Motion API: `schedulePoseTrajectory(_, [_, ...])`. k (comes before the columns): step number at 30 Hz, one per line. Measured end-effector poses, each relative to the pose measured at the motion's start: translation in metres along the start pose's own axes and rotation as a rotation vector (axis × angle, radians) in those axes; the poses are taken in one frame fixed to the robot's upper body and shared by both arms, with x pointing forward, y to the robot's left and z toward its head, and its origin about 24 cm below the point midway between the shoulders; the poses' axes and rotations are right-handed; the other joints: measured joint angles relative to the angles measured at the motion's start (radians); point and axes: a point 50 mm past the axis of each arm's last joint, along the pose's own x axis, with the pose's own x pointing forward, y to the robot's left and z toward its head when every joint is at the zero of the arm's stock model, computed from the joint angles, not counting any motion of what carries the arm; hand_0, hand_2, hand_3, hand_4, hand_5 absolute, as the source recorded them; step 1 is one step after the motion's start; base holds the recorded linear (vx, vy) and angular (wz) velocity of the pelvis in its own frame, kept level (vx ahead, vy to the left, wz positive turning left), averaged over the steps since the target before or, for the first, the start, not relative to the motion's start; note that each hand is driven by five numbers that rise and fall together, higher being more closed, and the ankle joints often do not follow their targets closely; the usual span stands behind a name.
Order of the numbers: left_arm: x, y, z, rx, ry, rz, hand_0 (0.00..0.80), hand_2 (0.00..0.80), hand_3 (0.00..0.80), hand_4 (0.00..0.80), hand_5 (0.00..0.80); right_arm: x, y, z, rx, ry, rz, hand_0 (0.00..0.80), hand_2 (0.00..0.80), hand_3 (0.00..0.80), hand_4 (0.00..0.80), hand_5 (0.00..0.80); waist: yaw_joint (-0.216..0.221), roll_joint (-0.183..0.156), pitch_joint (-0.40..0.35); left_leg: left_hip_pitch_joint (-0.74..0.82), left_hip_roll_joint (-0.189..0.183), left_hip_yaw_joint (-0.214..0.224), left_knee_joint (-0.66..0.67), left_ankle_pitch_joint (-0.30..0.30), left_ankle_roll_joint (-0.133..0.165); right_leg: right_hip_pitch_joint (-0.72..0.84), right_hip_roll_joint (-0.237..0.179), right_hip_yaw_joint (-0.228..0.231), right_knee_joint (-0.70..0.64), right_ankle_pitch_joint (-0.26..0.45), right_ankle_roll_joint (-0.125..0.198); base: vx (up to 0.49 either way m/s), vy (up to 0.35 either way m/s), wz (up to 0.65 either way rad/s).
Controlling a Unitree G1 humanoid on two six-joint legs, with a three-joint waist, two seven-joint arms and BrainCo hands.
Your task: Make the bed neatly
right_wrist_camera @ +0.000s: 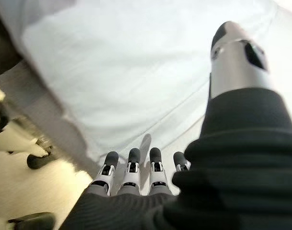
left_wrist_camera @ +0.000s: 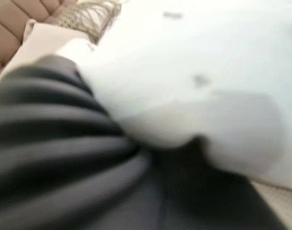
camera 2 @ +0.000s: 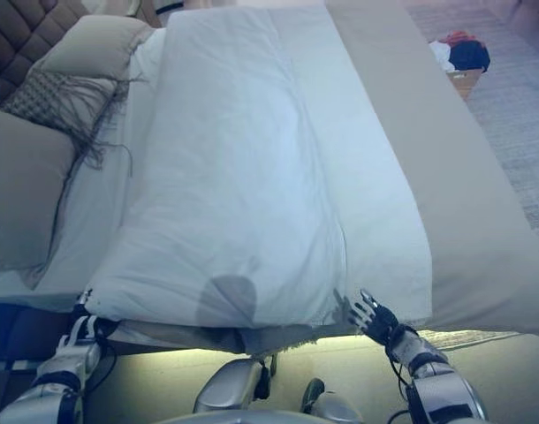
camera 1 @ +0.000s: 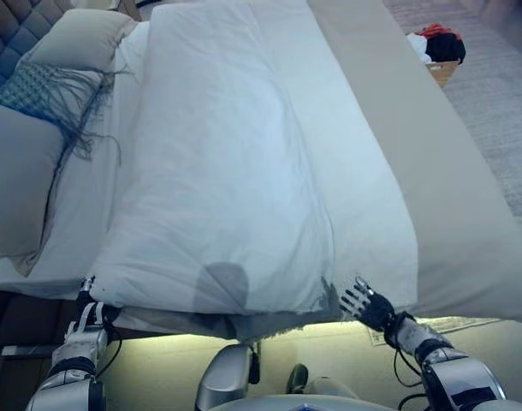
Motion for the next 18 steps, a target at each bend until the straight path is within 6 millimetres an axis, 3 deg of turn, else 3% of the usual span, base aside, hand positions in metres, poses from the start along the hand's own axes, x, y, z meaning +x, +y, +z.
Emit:
schedulePoseTrajectory(3, [-0.003, 0.008, 0.001, -0.01, -0.008, 0.04, 0.8, 0.8, 0.8, 0.8, 0.8, -0.019, -0.037, -0.016, 0.057, 0.014, -0.111, 0.0, 0.0, 0.0, 0.0, 0.0, -0.084, 0.001, -0.002, 0.054, 0.119, 0.0, 0.042, -0.008, -0.019, 0.022, -0.02, -0.051, 0.008, 0.001, 0.009, -0.126, 0.298, 0.36])
schedulePoseTrajectory(6, [-0.003, 0.012, -0.008, -0.026, 0.007, 0.072, 0.8, 0.8, 0.8, 0.8, 0.8, -0.037, -0.063, -0.019, 0.106, -0.011, -0.19, 0.0, 0.0, 0.0, 0.0, 0.0, -0.138, 0.011, -0.002, 0.086, 0.2, 0.026, 0.082, -0.007, -0.018, 0.017, -0.072, -0.074, 0.044, 0.011, 0.028, -0.16, 0.387, 0.26])
schedulePoseTrajectory(7, [-0.003, 0.016, -0.015, -0.036, 0.019, 0.085, 0.8, 0.8, 0.8, 0.8, 0.8, -0.042, -0.069, -0.015, 0.102, -0.018, -0.207, 0.0, 0.0, 0.0, 0.0, 0.0, -0.149, 0.02, -0.003, 0.1, 0.202, 0.031, 0.103, 0.049, 0.021, 0.002, -0.106, -0.069, 0.104, -0.01, 0.048, -0.151, 0.452, 0.25])
schedulePoseTrajectory(8, [-0.004, 0.02, -0.029, -0.058, 0.046, 0.101, 0.8, 0.8, 0.8, 0.8, 0.8, -0.051, -0.078, -0.007, 0.094, -0.043, -0.234, 0.0, 0.0, 0.0, 0.0, 0.0, -0.163, 0.06, -0.009, 0.103, 0.205, 0.024, 0.12, 0.128, 0.024, -0.017, -0.122, -0.047, 0.173, -0.025, 0.067, -0.135, 0.448, 0.29])
schedulePoseTrajectory(9, [-0.004, 0.023, -0.036, -0.07, 0.062, 0.111, 0.8, 0.8, 0.8, 0.8, 0.8, -0.053, -0.08, -0.003, 0.089, -0.05, -0.243, 0.0, 0.0, 0.0, 0.0, 0.0, -0.176, 0.08, -0.008, 0.115, 0.177, 0.029, 0.099, 0.112, 0.022, -0.057, -0.154, -0.012, 0.249, -0.037, 0.076, -0.095, 0.38, 0.47])
schedulePoseTrajectory(10, [-0.004, 0.021, -0.037, -0.072, 0.064, 0.107, 0.8, 0.8, 0.8, 0.8, 0.8, -0.051, -0.077, -0.002, 0.091, -0.047, -0.229, 0.0, 0.0, 0.0, 0.0, 0.0, -0.187, 0.088, -0.015, 0.12, 0.174, 0.022, 0.051, 0.114, 0.025, -0.096, -0.134, 0.037, 0.264, -0.082, 0.086, -0.103, 0.42, 0.47])
schedulePoseTrajectory(11, [-0.004, 0.022, -0.035, -0.07, 0.056, 0.106, 0.8, 0.8, 0.8, 0.8, 0.8, -0.047, -0.072, -0.002, 0.094, -0.045, -0.211, 0.0, 0.0, 0.0, 0.0, 0.0, -0.182, 0.08, -0.042, 0.123, 0.147, 0.002, -0.028, 0.12, 0.026, -0.123, -0.11, 0.063, 0.204, -0.047, 0.073, -0.126, 0.459, 0.67])
schedulePoseTrajectory(12, [-0.004, 0.023, -0.044, -0.095, 0.07, 0.115, 0.8, 0.8, 0.8, 0.8, 0.8, -0.047, -0.07, 0.008, 0.085, -0.074, -0.204, 0.0, 0.0, 0.0, 0.0, 0.0, -0.195, 0.105, -0.045, 0.124, 0.159, -0.033, -0.071, 0.093, 0.001, -0.131, -0.125, 0.053, 0.209, -0.02, 0.1, -0.147, 0.448, 0.56])
schedulePoseTrajectory(14, [-0.006, 0.028, -0.051, -0.109, 0.109, 0.13, 0.8, 0.8, 0.8, 0.8, 0.8, -0.038, -0.055, 0.02, 0.069, -0.101, -0.163, 0.0, 0.0, 0.0, 0.0, 0.0, -0.182, 0.122, -0.04, 0.171, 0.185, 0.001, -0.047, 0.044, -0.037, -0.141, -0.158, 0.046, 0.263, -0.036, 0.115, -0.131, 0.353, 0.15])
schedulePoseTrajectory(16, [-0.011, 0.036, -0.059, -0.111, 0.145, 0.158, 0.8, 0.8, 0.8, 0.8, 0.8, -0.034, -0.043, 0.033, 0.045, -0.133, -0.118, 0.0, 0.0, 0.0, 0.0, 0.0, -0.187, 0.14, -0.042, 0.204, 0.188, 0.012, -0.013, -0.001, -0.087, -0.133, -0.2, 0.044, 0.302, -0.046, 0.155, -0.087, 0.328, 0.04])
schedulePoseTrajectory(17, [-0.01, 0.034, -0.066, -0.119, 0.162, 0.147, 0.8, 0.8, 0.8, 0.8, 0.8, -0.034, -0.043, 0.036, 0.042, -0.139, -0.118, 0.0, 0.0, 0.0, 0.0, 0.0, -0.184, 0.149, -0.042, 0.205, 0.175, 0.009, -0.018, -0.032, -0.085, -0.133, -0.21, 0.051, 0.303, -0.039, 0.173, -0.063, 0.313, 0.37])
schedulePoseTrajectory(18, [-0.009, 0.032, -0.071, -0.122, 0.178, 0.134, 0.8, 0.8, 0.8, 0.8, 0.8, -0.034, -0.042, 0.037, 0.04, -0.138, -0.111, 0.0, 0.0, 0.0, 0.0, 0.0, -0.186, 0.154, -0.039, 0.204, 0.157, 0.006, -0.04, -0.058, -0.061, -0.137, -0.221, 0.075, 0.299, -0.033, 0.184, -0.053, 0.28, 0.49])
